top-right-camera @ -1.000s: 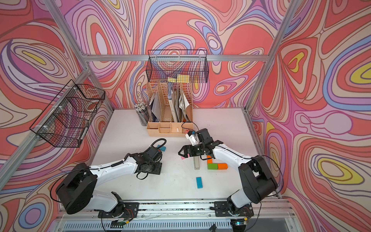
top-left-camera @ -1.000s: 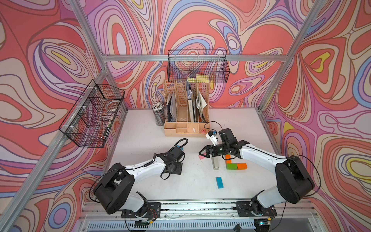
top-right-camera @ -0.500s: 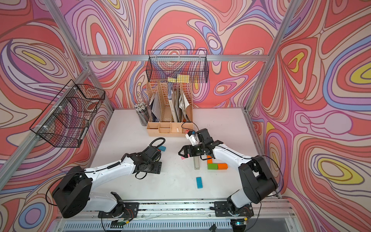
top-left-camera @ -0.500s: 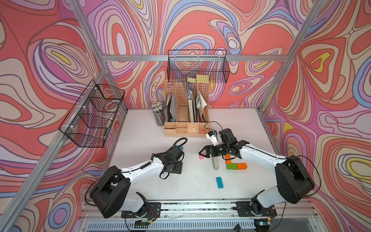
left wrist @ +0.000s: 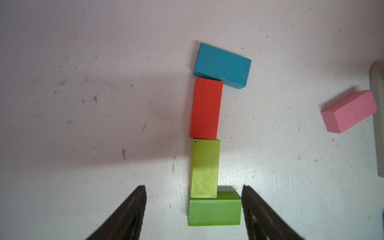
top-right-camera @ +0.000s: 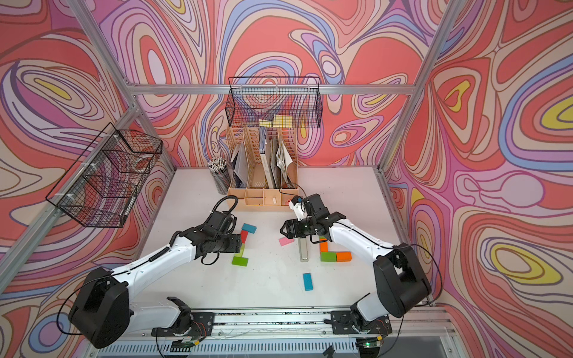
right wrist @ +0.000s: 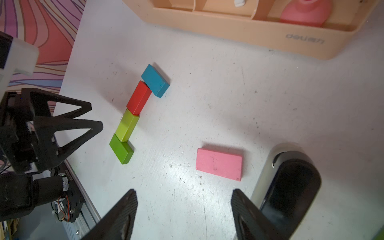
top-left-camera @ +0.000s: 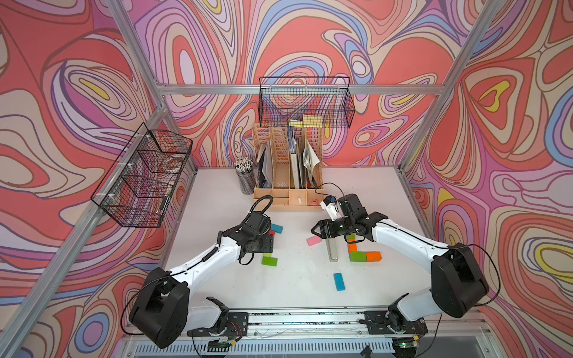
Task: Assemble the letter c with building blocks
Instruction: Assemble the building block at the center of the board, then pick up the building block from the center of the board.
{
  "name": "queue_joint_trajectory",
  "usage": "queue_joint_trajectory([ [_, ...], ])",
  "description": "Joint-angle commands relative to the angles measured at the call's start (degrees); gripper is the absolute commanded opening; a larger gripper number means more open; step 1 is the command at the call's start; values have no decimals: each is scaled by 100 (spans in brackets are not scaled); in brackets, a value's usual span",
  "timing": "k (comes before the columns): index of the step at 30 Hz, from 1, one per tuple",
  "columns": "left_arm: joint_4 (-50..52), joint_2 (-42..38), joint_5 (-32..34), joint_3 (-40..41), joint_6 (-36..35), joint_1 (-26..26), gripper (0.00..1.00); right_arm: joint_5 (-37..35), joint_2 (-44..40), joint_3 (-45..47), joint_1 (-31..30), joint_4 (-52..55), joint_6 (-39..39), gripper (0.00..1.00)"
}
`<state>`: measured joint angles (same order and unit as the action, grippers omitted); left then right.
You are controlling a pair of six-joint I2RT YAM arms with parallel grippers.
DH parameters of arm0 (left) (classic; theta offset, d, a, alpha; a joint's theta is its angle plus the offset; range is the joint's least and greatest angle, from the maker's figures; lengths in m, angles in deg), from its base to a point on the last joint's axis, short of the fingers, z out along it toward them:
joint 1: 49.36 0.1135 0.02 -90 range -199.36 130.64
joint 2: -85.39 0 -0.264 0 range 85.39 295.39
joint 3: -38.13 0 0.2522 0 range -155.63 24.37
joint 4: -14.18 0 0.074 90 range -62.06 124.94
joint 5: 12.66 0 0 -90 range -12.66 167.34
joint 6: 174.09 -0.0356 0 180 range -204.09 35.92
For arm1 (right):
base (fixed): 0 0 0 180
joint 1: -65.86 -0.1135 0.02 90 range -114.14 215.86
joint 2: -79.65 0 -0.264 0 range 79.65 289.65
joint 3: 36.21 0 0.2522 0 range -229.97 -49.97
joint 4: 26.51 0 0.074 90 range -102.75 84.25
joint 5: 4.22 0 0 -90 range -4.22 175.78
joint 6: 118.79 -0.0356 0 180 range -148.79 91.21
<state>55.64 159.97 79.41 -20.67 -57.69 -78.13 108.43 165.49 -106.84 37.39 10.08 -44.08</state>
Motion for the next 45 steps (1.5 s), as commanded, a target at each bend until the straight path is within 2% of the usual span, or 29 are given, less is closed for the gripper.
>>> queue_joint_trajectory([
  [1,90,-147,-200,-181,-273,166,74,-519,200,-290,-181,358,52,74],
  [10,-451,-365,-347,188,-90,315,72,-1607,906,-966,-712,1120,-202,70],
  [16,-632,-433,-181,357,-34,346,74,-2470,1528,-1458,-1073,1696,-614,76],
  [22,-719,-444,-333,458,74,380,77,-3000,2096,-1847,-1297,2058,-1020,80],
  [26,-757,-587,-432,561,115,380,77,-3088,2340,-2010,-1336,2096,-1195,77],
  [33,-762,-685,-426,597,119,379,77,-3263,2776,-2346,-1381,2283,-1265,79],
  [45,-714,-764,-495,625,112,381,77,-2981,2766,-2174,-1389,2160,-1384,72],
])
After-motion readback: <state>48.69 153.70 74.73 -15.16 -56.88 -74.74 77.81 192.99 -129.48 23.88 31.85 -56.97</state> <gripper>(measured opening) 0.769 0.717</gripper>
